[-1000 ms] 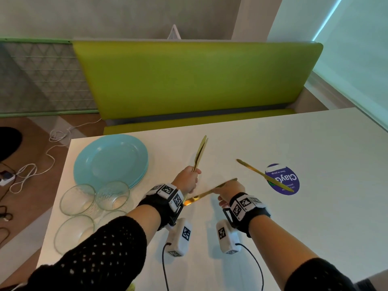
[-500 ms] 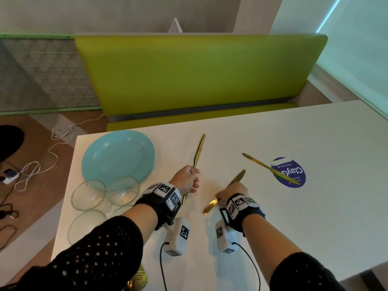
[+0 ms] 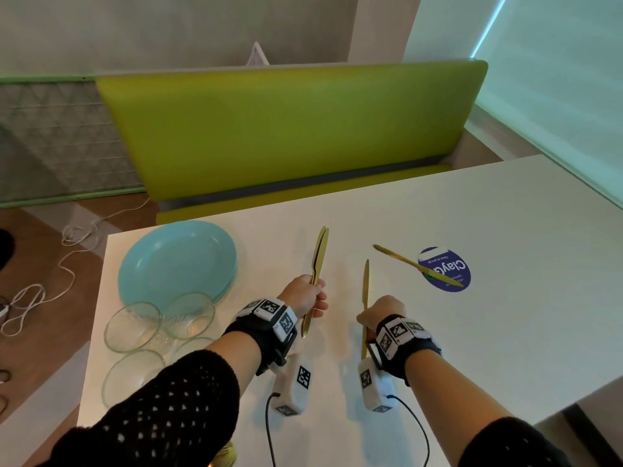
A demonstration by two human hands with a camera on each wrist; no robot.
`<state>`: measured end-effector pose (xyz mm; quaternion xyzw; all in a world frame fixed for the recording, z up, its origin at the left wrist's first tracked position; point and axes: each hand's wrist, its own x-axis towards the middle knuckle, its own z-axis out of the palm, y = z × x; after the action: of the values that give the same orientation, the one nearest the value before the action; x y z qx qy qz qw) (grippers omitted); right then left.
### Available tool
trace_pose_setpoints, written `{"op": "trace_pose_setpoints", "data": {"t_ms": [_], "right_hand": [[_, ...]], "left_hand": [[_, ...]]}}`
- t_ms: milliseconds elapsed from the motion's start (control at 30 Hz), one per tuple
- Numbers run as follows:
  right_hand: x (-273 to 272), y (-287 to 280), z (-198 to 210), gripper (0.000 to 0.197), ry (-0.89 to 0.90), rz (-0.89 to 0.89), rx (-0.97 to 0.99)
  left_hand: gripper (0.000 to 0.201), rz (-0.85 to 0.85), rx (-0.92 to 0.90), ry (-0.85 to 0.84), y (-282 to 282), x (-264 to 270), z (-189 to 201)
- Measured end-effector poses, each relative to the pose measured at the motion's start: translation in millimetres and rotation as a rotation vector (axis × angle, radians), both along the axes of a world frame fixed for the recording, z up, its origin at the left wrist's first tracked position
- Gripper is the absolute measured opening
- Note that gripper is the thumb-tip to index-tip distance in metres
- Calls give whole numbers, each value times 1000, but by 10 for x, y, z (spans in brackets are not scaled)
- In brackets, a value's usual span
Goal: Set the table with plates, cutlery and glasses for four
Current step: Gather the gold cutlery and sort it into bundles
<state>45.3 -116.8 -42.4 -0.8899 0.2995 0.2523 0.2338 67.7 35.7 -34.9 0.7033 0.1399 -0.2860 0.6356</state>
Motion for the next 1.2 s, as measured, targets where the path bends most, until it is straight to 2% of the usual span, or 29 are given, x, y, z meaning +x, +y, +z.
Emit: {"op": "trace_pose_setpoints", "data": {"t_ms": [67,167,233,400,600,800,900,967,1067,1200], "right_hand": [[64,-19,90,26,-11,-19,158],[106,-43,276,17,-120,-157,592],[107,-62,394,12,-159,-159,733],[148,-104,315,16,-146,-91,805],[242,-201,235,13,-172,-120,854],[367,-282,198,9,-196,-106,848],[513,-362,203,5,-183,-20,700],[640,-463,230,5,-197,78,466],[875,-721,190,25,-177,371,-45],[1052,-1043,123,29,-73,438,-296]], "left_hand": [[15,2,6,-3,-47,14,44],[15,7,7,-8,-133,33,102],[15,-14,19,-9,-195,37,127],[15,-128,160,-103,-348,60,124],[20,-149,102,-76,-503,139,35],[16,-130,104,-65,-618,266,-23],[16,-61,64,-27,-646,362,-30],[15,5,47,15,-618,395,-45],[16,77,72,27,-557,458,-78],[16,87,112,27,-500,544,-85]]}}
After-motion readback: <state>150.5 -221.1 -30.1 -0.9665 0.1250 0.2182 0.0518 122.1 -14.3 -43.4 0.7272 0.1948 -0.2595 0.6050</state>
